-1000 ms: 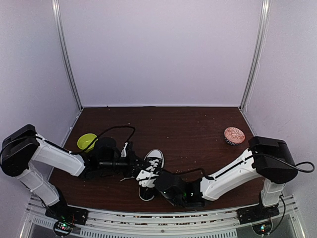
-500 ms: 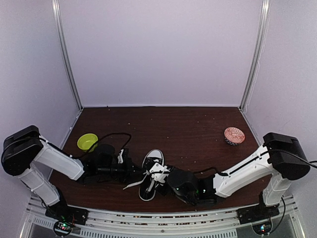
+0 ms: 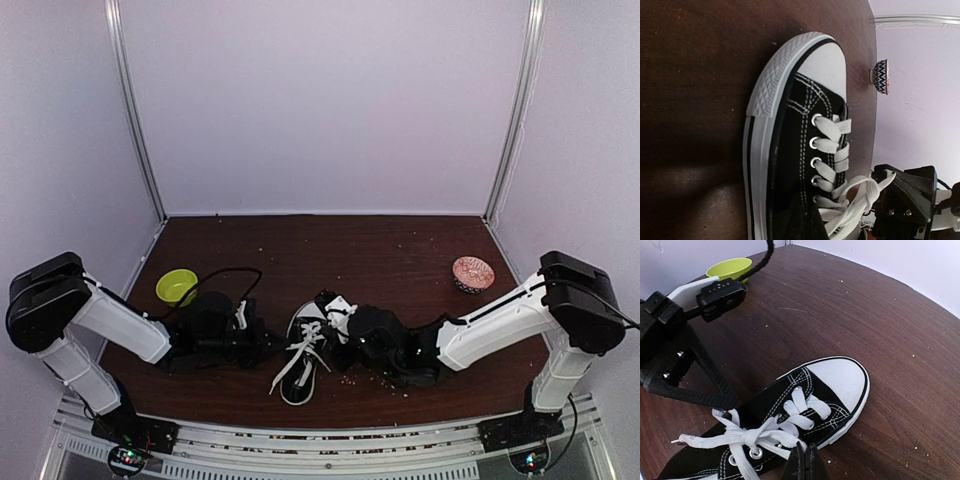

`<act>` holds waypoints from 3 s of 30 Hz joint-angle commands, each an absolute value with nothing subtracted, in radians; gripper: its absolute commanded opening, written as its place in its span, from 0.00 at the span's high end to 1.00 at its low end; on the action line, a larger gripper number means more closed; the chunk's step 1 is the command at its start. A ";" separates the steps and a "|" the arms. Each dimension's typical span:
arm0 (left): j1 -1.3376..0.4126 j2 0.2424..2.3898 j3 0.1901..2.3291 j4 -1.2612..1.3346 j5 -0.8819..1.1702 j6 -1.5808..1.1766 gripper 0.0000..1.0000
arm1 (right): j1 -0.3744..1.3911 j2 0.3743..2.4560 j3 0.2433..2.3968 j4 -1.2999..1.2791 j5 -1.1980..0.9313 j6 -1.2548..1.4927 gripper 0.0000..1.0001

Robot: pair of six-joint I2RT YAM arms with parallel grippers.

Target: Tie the shoes

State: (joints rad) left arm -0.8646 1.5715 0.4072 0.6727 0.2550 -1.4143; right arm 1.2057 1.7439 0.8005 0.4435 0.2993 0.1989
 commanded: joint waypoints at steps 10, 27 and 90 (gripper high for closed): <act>-0.844 1.448 0.427 0.361 0.099 -1.270 1.00 | 1.090 1.700 0.756 0.386 0.155 0.419 1.00; -0.829 1.444 0.415 0.307 0.091 -1.262 1.00 | 1.018 1.692 0.706 0.389 0.130 0.486 1.00; -0.821 1.354 0.532 0.112 0.151 -0.963 0.40 | 1.136 1.793 1.059 -0.029 -0.082 0.504 0.97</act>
